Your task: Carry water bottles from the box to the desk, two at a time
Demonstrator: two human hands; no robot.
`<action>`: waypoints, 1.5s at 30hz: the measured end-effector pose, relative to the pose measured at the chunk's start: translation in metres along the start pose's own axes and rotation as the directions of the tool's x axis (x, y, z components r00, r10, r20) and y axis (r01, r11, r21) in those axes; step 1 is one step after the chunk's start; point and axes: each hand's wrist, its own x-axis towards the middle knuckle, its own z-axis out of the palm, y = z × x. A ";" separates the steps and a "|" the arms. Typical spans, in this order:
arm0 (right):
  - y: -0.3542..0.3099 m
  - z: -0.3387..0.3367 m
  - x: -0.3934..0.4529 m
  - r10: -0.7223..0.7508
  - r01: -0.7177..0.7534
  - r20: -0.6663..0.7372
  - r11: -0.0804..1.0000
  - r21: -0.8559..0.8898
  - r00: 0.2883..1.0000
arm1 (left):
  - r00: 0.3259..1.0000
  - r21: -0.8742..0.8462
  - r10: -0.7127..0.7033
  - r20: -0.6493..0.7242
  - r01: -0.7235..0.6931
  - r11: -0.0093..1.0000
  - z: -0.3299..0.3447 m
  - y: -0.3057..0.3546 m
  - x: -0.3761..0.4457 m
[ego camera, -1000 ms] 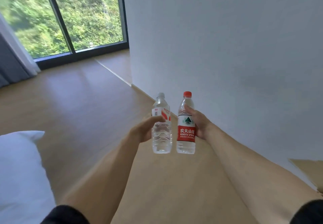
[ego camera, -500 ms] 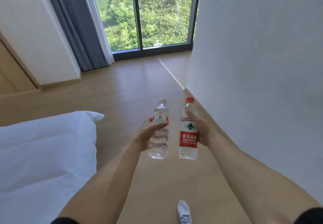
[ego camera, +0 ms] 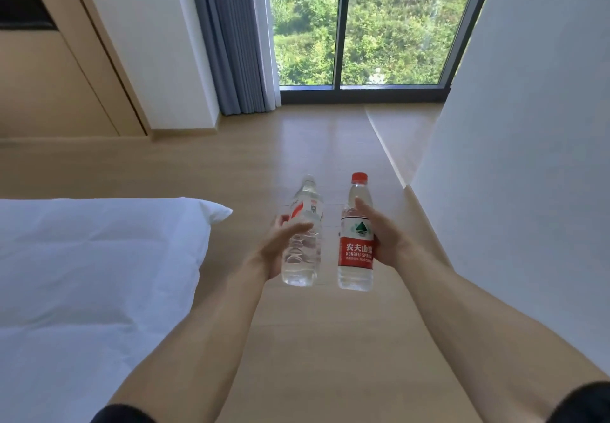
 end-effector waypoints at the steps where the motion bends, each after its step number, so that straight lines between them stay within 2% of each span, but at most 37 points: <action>1: -0.005 0.000 0.008 0.012 -0.012 0.020 1.000 0.002 1.000 | 1.000 -0.005 0.021 -0.008 -0.021 1.000 -0.001 0.002 0.006; 6: -0.021 0.011 0.053 0.037 -0.036 0.083 0.999 -0.016 0.996 | 0.990 0.083 0.132 0.047 -0.136 0.987 -0.012 0.019 0.029; 14: -0.045 0.050 0.157 0.077 -0.068 0.095 0.993 -0.095 0.992 | 0.979 0.053 0.157 -0.131 -0.151 0.987 -0.071 0.066 0.099; 22: -0.099 0.114 0.285 0.085 -0.077 0.070 0.991 -0.112 0.994 | 0.945 0.159 0.240 -0.222 -0.207 0.965 -0.160 0.147 0.197; 29: -0.130 0.151 0.367 0.082 -0.068 0.119 0.991 -0.114 0.989 | 0.944 0.162 0.237 -0.229 -0.203 0.966 -0.210 0.207 0.258; 39: -0.160 0.162 0.493 0.084 -0.068 0.131 0.990 -0.126 0.988 | 0.948 0.140 0.202 -0.246 -0.171 0.975 -0.252 0.248 0.357; 45: -0.202 0.159 0.598 0.120 -0.086 0.200 0.982 -0.171 0.972 | 0.913 0.127 0.210 -0.349 -0.176 0.976 -0.270 0.284 0.445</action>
